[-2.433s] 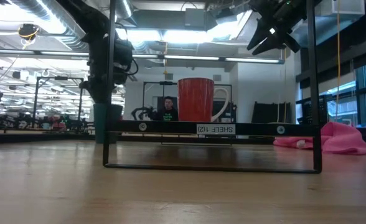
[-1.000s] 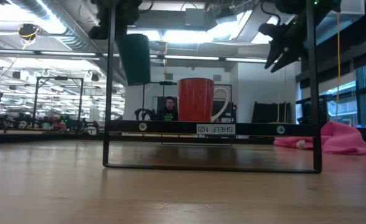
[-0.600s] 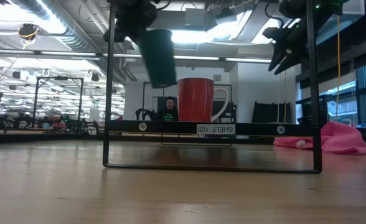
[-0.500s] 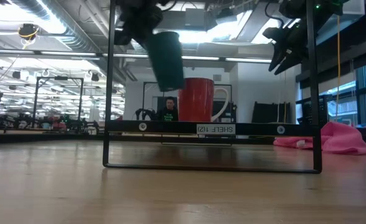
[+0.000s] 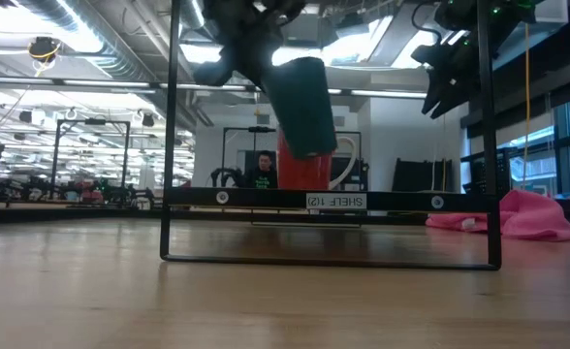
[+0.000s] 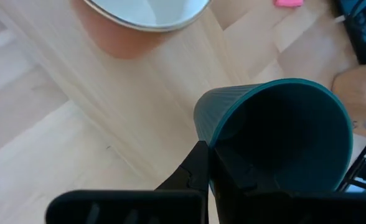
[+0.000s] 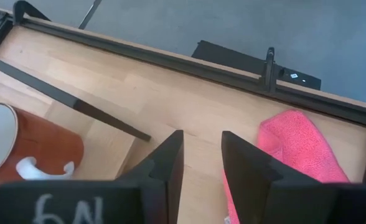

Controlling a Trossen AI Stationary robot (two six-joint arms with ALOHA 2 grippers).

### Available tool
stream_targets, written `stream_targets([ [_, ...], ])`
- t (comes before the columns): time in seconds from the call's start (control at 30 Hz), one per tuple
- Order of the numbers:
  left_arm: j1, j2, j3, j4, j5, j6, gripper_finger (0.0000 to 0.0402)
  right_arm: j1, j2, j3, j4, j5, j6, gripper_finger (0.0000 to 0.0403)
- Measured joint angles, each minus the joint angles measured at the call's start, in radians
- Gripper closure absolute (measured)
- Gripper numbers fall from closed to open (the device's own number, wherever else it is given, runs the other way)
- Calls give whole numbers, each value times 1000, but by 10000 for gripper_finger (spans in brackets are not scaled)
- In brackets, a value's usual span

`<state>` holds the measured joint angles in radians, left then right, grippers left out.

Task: Stack small to large cups/mugs on shelf
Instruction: Put the blue cup on the shelf

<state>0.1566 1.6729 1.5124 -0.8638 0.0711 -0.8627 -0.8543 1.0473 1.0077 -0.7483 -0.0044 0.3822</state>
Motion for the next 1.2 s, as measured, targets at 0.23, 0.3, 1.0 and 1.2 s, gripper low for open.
stream_targets([
  [0.23,-10,25,0,7,-7,-18,401,0,0,0,0,-20,-24,292],
  [0.3,-6,24,0,16,-10,-18,401,0,0,0,1,-21,-25,292],
  [1.0,5,71,0,19,4,6,398,0,0,0,2,-16,-33,292],
  [1.2,5,71,0,17,-10,8,393,0,0,0,2,-16,-47,292],
])
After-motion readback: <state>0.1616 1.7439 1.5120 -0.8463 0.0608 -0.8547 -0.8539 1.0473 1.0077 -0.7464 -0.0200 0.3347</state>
